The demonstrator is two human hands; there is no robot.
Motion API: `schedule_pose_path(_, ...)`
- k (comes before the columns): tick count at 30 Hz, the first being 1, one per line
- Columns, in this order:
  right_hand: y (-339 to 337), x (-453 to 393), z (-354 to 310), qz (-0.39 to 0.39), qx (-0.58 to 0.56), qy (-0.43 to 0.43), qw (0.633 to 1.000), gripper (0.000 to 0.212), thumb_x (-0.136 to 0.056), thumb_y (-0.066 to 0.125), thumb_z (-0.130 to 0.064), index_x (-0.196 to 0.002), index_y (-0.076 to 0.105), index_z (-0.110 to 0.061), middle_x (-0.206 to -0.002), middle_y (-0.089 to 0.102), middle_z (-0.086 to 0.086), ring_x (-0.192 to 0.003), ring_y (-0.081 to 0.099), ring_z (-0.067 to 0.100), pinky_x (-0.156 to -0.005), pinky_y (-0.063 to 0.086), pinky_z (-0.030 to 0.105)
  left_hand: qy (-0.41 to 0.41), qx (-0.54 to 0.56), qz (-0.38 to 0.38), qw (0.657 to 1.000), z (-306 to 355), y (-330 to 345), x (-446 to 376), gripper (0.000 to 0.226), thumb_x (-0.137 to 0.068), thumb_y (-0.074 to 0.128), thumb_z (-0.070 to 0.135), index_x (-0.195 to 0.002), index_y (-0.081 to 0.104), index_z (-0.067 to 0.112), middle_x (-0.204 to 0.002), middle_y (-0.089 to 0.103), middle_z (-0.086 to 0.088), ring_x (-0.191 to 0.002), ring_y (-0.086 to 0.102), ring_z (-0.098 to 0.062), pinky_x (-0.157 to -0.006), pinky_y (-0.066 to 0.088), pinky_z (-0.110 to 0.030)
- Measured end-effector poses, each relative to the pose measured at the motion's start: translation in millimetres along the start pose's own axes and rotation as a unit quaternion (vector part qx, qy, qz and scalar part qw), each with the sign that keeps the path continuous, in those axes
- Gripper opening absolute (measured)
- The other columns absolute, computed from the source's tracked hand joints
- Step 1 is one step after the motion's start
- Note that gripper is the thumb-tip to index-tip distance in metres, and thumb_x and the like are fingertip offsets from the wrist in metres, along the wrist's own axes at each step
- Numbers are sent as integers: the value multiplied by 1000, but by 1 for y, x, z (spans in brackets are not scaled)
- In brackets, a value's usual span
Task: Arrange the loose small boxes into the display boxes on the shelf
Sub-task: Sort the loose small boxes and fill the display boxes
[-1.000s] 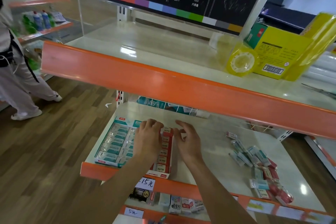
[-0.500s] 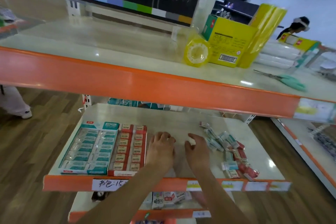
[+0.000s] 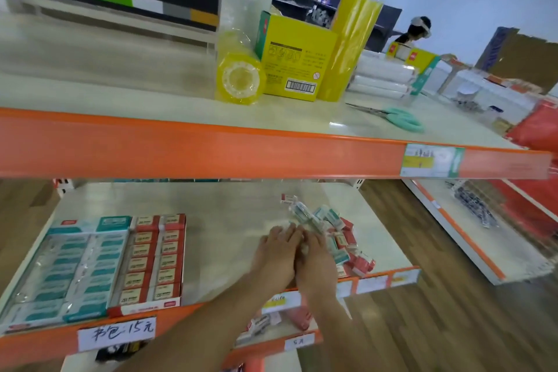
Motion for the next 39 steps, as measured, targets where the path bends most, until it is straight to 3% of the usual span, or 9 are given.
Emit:
schedule_pose_path(8,4,0,5,12,-25,3,1000,45,-85,62,-30,-128,54,-21,-129,53,-2,-101,62,19,-69,49,29,-18,-53,18,998,-19,-8,9,49,-90,37,34,-138,37,28,-131,43,5,-117,35,-25,-91,31,-37)
schedule_pose_path(14,1,6,1,0,-47,-27,999,54,-80,65,-39,-132,49,-32,-108,62,-15,-84,62,5,-64,52,26,-2,21,113,993,-40,-40,56,16,-60,81,19,-70,69,25,-84,61,5,-72,61,-18,-62,49,-33)
schedule_pose_path(17,3,11,-2,-11,-81,-54,995,41,-87,61,-31,-127,53,-35,-84,62,-17,-55,58,5,-43,41,16,-17,123,143,982,-59,-47,75,25,-67,74,4,-82,68,23,-89,62,4,-67,62,-16,-63,50,-32)
schedule_pose_path(19,0,7,-2,13,-79,-66,995,38,-88,58,-17,-123,58,-31,-107,61,-9,-54,58,6,-46,42,15,-37,158,170,972,-65,-51,84,29,-75,66,1,-94,66,22,-99,61,3,-68,61,-16,-64,49,-30)
schedule_pose_path(21,1,-2,-7,4,-57,-92,994,46,-86,57,-4,-126,59,-27,-137,50,-5,-83,62,6,-68,51,15,-49,168,184,967,-67,-53,87,31,-83,59,3,-107,61,22,-109,58,3,-67,61,-18,-64,50,-30)
schedule_pose_path(24,14,-11,-20,-76,8,-133,988,41,-91,58,-11,-128,60,-27,-143,43,-15,-120,45,2,-94,32,1,-72,207,182,959,-70,-51,86,33,-90,50,3,-118,58,20,-119,54,4,-73,64,-18,-70,54,-31)
schedule_pose_path(30,18,-11,-18,-61,-84,-94,990,23,-88,69,-31,-111,67,-32,-105,55,-23,-65,58,5,-65,42,8,-146,252,212,933,-89,-51,87,29,-90,51,5,-113,59,21,-118,52,7,-90,59,-9,-75,51,-23)
schedule_pose_path(35,12,-9,-19,-32,-133,-116,984,33,-83,74,-13,-105,65,-37,-100,58,-17,-61,55,11,-61,43,9,-170,268,214,924,-97,-47,88,44,-83,54,2,-121,55,24,-116,55,9,-104,53,-9,-86,51,-25)
schedule_pose_path(39,8,-8,-19,-7,-123,-139,983,34,-77,71,5,-74,63,-28,-90,59,-10,-69,57,9,-62,43,13,-134,228,176,948,-91,-42,83,47,-81,56,12,-125,52,28,-114,59,12,-113,44,-8,-89,47,-23)
Point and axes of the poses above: each hand's wrist, its own x-axis away from the middle knuckle, its own y-axis out of the palm, z = x × y, the point moved 7 cm from there along -x, towards the middle knuckle
